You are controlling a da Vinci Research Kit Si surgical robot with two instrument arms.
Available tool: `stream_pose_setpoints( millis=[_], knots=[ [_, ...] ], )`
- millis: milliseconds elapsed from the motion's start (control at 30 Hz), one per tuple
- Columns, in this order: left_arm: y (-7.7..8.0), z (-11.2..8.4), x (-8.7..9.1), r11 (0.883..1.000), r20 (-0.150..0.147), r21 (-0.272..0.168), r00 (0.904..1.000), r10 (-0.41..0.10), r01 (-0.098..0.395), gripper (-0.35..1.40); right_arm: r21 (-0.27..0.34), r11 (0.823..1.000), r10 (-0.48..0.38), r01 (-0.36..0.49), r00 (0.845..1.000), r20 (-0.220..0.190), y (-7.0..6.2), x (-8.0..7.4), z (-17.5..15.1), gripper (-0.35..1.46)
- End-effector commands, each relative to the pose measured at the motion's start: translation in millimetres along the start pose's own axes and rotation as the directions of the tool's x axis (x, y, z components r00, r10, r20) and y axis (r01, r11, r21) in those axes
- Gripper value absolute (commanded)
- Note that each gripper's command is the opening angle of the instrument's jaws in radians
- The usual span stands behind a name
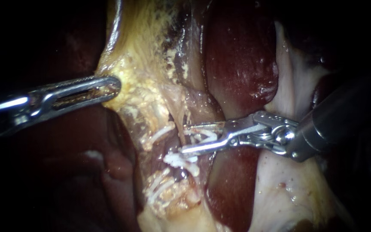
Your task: Clipping third clip right tube
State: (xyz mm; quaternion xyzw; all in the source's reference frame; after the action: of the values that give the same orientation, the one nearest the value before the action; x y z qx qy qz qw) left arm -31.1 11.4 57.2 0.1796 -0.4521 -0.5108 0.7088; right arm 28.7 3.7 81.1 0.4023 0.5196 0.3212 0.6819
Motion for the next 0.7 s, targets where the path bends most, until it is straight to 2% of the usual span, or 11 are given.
stream_pose_setpoints(
  millis=[33,100,200,400,700],
  knots=[
    [0.0,0.0,0.0,1.0,-0.001,-0.001,1.0,0.001,-0.001,-0.35,0.022,1.0,0.006,-0.006,1.0,-0.007,-0.2,0.0,0.1,0.53],
    [0.1,-0.1,0.0,1.0,0.001,-0.003,1.0,0.001,-0.001,-0.35,0.077,0.996,0.034,-0.032,0.999,-0.025,-0.7,0.0,0.1,0.51],
    [0.1,-0.1,0.0,1.0,0.001,-0.003,1.0,0.001,-0.001,-0.35,0.149,0.986,0.075,-0.07,0.997,-0.028,-1.7,0.0,0.2,0.49],
    [0.2,0.0,0.0,1.0,0.001,-0.004,1.0,0.001,-0.001,-0.35,0.249,0.962,0.119,-0.107,0.992,-0.034,-3.1,0.4,1.8,0.48],
    [0.1,0.2,0.3,1.0,0.002,-0.006,1.0,0.002,-0.002,-0.35,0.298,0.943,0.177,-0.148,0.982,-0.071,-3.5,1.7,3.4,0.45]
  ],
)
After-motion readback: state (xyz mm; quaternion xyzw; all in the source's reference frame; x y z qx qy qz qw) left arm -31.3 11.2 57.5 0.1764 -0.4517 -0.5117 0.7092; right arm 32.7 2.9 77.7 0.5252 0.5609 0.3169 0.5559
